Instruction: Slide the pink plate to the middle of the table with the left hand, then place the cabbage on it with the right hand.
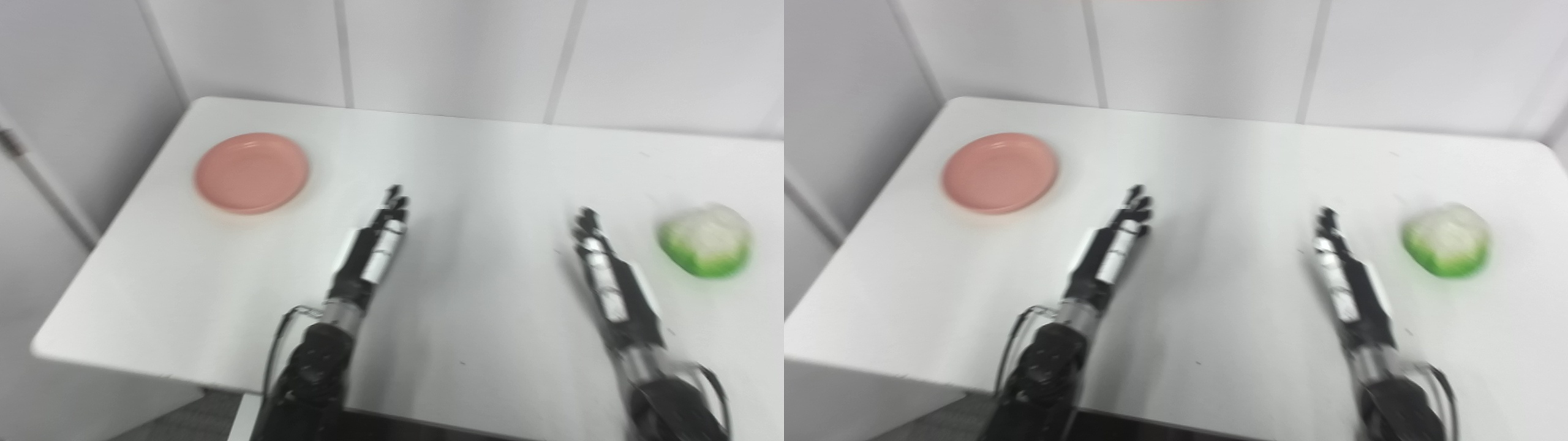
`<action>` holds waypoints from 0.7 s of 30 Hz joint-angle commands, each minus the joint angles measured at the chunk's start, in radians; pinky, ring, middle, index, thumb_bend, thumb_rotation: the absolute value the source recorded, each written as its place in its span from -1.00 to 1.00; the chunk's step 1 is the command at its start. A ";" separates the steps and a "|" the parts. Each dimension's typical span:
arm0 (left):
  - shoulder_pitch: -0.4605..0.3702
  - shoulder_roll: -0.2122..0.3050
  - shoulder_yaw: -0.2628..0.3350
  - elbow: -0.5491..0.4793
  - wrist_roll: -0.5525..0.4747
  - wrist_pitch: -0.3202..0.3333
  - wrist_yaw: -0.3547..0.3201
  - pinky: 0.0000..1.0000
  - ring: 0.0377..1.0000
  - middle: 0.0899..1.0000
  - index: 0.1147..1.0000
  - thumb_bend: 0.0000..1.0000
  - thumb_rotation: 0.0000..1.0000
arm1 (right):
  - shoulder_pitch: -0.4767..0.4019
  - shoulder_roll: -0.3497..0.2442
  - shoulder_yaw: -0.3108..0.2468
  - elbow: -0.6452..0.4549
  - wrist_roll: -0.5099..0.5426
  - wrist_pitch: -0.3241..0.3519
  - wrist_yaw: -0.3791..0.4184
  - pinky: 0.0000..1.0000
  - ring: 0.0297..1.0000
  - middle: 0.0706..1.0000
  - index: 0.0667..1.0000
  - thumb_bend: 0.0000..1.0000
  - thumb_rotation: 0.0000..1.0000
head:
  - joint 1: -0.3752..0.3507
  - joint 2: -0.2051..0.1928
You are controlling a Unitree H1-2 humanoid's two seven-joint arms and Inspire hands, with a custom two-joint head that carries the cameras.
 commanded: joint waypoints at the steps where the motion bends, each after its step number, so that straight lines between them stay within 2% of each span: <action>1: 0.018 -0.028 -0.017 0.082 0.020 -0.038 0.027 0.81 0.86 0.89 0.90 -0.09 1.00 | -0.005 -0.005 -0.008 0.012 0.017 -0.011 0.017 1.00 1.00 1.00 1.00 -0.24 1.00 | 0.018 -0.015; 5: 0.005 -0.044 -0.016 0.122 0.028 -0.056 0.043 0.80 0.87 0.89 0.90 -0.11 1.00 | -0.008 -0.008 -0.013 0.017 0.019 -0.014 0.021 1.00 1.00 1.00 1.00 -0.29 1.00 | 0.031 -0.034; 13: -0.013 -0.052 -0.004 0.178 0.022 -0.113 0.047 0.80 0.88 0.90 0.90 -0.13 1.00 | -0.012 -0.005 -0.014 0.016 0.023 -0.005 0.026 1.00 1.00 1.00 1.00 -0.37 1.00 | 0.034 -0.043; 21: -0.024 -0.051 0.009 0.192 0.010 -0.119 0.047 0.81 0.88 0.91 0.91 -0.14 1.00 | -0.017 0.001 -0.010 0.029 0.005 -0.017 0.017 1.00 1.00 1.00 1.00 -0.34 1.00 | 0.037 -0.042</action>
